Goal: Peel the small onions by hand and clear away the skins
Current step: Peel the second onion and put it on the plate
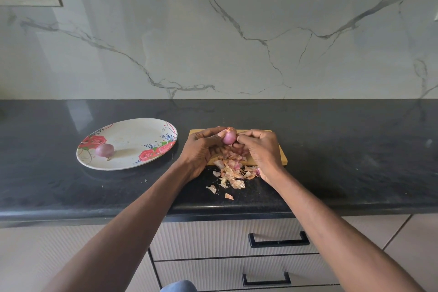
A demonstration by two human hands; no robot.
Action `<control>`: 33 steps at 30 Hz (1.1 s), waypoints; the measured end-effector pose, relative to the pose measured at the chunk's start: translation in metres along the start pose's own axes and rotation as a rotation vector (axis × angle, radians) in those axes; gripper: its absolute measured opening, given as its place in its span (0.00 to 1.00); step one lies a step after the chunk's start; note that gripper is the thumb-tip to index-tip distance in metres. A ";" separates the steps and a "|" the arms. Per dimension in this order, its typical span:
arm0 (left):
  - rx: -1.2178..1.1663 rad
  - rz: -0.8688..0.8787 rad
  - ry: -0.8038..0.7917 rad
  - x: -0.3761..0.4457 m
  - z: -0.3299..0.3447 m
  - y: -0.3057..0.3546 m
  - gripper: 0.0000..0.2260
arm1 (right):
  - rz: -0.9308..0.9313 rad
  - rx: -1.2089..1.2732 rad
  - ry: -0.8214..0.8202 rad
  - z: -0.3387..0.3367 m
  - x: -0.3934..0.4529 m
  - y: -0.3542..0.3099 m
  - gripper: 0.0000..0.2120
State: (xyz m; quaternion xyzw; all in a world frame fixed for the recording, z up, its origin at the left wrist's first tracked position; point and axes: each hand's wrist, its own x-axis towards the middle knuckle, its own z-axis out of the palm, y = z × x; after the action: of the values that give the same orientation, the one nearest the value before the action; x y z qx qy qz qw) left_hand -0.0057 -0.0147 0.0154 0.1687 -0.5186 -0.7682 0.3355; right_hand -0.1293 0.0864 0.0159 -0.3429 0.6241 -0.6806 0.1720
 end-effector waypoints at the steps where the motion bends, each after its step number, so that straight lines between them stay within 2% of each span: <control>1: 0.005 0.001 0.006 0.001 -0.002 0.000 0.07 | 0.010 0.028 -0.002 0.000 0.001 0.000 0.04; 5: 0.008 0.004 0.006 0.005 -0.003 -0.001 0.09 | 0.002 0.054 -0.017 0.000 0.003 0.003 0.02; 14: 0.017 0.012 -0.019 -0.001 0.002 0.001 0.19 | -0.182 -0.172 0.015 0.000 0.007 0.013 0.01; 21: 0.057 -0.001 0.015 0.001 0.000 0.002 0.08 | -0.200 -0.241 0.059 -0.001 0.008 0.013 0.03; 23: 0.054 -0.011 0.003 0.000 0.000 0.003 0.07 | -0.275 -0.304 0.057 -0.002 0.007 0.015 0.09; 25: 0.054 -0.014 0.002 -0.001 0.001 0.005 0.09 | -0.418 -0.367 0.063 -0.001 0.003 0.015 0.09; 28: 0.077 -0.007 0.012 -0.004 0.003 0.007 0.12 | -0.552 -0.337 0.012 0.000 0.000 0.013 0.10; 30: 0.075 -0.007 0.025 -0.005 0.004 0.007 0.12 | -0.559 -0.306 -0.057 0.000 0.001 0.014 0.13; 33: 0.076 -0.010 0.026 -0.005 0.004 0.008 0.14 | -0.569 -0.319 -0.119 0.000 0.002 0.016 0.13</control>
State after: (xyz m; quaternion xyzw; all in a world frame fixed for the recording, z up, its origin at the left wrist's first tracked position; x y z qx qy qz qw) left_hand -0.0019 -0.0100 0.0235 0.1939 -0.5421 -0.7474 0.3316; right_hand -0.1336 0.0820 0.0004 -0.5654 0.5908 -0.5738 -0.0447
